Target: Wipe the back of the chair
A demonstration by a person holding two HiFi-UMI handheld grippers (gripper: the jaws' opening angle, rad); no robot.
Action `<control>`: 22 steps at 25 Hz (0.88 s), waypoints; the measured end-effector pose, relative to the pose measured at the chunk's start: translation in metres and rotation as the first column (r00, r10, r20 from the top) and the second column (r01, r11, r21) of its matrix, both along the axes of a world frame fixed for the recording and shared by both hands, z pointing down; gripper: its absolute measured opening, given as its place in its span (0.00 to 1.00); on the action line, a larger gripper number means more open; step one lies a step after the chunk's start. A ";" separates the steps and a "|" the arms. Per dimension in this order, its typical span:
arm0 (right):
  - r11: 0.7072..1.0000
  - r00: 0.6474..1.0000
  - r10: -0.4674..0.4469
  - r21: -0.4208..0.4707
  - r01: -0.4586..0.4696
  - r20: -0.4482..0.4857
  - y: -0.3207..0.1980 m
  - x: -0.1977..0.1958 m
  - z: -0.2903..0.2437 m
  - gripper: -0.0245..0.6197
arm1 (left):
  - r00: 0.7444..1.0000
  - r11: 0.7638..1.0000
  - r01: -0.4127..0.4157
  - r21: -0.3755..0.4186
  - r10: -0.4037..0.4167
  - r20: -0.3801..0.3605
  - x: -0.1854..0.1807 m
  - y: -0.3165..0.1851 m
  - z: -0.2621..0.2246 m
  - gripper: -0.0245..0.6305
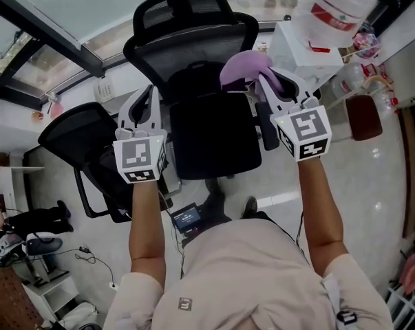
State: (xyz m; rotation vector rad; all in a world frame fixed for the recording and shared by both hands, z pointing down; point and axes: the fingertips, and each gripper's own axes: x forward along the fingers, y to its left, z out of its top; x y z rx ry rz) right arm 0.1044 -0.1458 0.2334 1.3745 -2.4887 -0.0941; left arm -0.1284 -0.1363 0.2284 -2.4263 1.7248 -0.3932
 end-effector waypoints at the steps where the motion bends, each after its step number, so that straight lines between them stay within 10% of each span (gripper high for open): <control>1: 1.000 1.000 -0.001 -0.002 0.001 0.000 -0.008 -0.004 0.002 0.11 | 1.000 1.000 0.002 -0.003 -0.002 0.003 -0.004 -0.006 0.003 0.05; 22: 0.993 0.996 -0.073 -0.092 0.068 -0.056 -0.186 -0.152 0.128 0.11 | 0.995 0.994 0.094 -0.062 -0.095 -0.013 -0.106 -0.141 0.127 0.05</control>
